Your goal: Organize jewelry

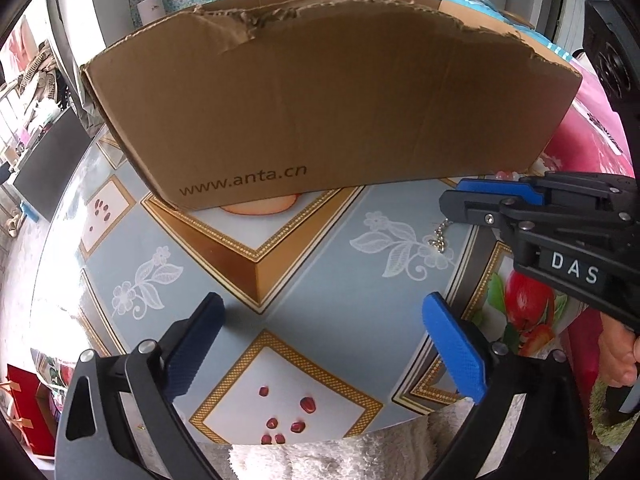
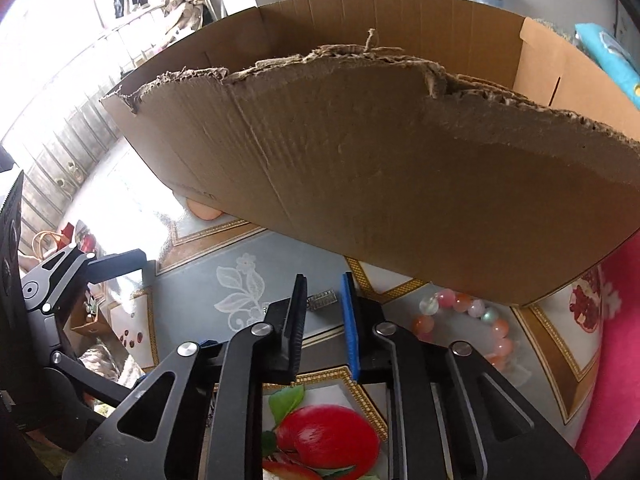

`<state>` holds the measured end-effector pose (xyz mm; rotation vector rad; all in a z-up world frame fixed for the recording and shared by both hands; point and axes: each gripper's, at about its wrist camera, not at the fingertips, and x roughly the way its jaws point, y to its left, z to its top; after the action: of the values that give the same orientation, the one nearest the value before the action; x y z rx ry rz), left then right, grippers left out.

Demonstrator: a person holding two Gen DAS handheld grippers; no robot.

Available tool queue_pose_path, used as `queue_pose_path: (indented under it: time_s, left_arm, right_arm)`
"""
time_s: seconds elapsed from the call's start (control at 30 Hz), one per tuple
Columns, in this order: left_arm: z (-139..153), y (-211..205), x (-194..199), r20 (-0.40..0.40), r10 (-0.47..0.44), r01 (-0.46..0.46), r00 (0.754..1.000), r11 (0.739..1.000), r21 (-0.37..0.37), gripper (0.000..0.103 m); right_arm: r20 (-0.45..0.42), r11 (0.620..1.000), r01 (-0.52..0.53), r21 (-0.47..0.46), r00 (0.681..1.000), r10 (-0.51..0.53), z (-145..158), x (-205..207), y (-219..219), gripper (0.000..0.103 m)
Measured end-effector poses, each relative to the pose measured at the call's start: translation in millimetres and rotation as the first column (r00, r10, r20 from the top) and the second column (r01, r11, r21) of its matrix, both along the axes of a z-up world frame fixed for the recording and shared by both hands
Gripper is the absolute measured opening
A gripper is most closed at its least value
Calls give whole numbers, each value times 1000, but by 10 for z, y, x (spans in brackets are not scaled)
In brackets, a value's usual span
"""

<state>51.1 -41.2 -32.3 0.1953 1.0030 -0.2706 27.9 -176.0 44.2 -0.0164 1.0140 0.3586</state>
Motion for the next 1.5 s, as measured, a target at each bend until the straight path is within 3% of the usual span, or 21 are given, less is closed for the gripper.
queue_pose_path:
  time_s: [1.13, 1.37, 1.5]
  left_arm:
    - [7, 23, -64, 18, 15, -15, 1000, 1000, -4, 97]
    - [-17, 79, -80, 60, -56, 58, 997, 998, -24, 97]
    - [50, 72, -115, 95, -136, 147, 986, 982, -115, 95]
  right_arm:
    - [-93, 993, -24, 116, 995, 35, -78, -402, -215, 8]
    - [-79, 981, 40, 189, 997, -25, 46, -507, -583, 9]
    - [-56, 975, 75, 207, 996, -65, 119, -580, -790, 9]
